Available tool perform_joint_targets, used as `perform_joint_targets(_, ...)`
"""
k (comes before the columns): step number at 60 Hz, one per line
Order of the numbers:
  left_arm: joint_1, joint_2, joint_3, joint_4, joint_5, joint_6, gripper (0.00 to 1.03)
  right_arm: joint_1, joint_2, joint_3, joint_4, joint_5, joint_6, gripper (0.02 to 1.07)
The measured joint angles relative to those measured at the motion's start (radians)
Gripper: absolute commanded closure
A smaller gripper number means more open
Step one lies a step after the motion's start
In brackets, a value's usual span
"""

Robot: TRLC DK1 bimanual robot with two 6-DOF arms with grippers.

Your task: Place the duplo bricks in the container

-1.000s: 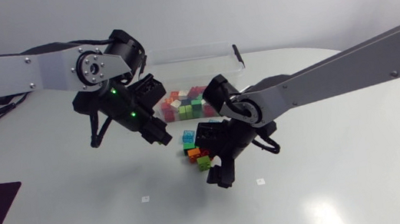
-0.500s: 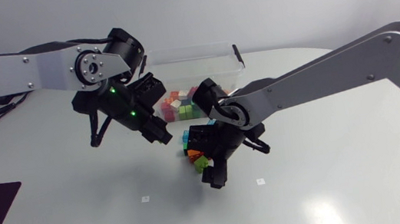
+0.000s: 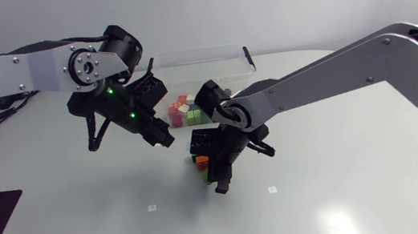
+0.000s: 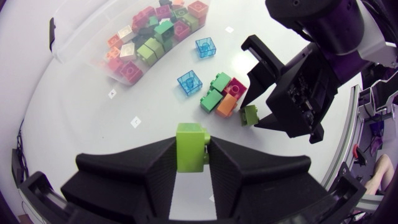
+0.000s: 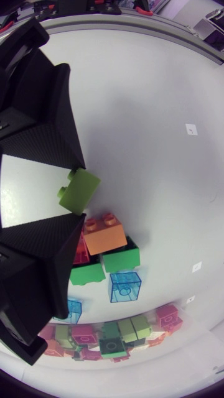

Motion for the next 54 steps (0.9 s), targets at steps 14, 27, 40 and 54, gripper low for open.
perform_joint_targets(14, 0.003, -0.002, 0.000, 0.000, 0.000, 0.014, 0.75, 0.000, -0.009, -0.008, -0.010, 0.001, -0.004, 0.71)
perform_joint_targets(27, 0.018, -0.006, 0.023, 0.000, 0.019, 0.017, 0.75, -0.006, -0.079, -0.087, -0.019, 0.002, -0.007, 0.71)
perform_joint_targets(40, 0.019, -0.006, 0.121, -0.001, 0.043, 0.017, 0.75, -0.050, -0.174, -0.117, -0.030, 0.001, -0.007, 0.71)
perform_joint_targets(54, 0.035, 0.051, 0.312, 0.009, 0.071, 0.015, 0.75, -0.127, -0.264, -0.114, -0.055, -0.018, -0.007, 0.71)
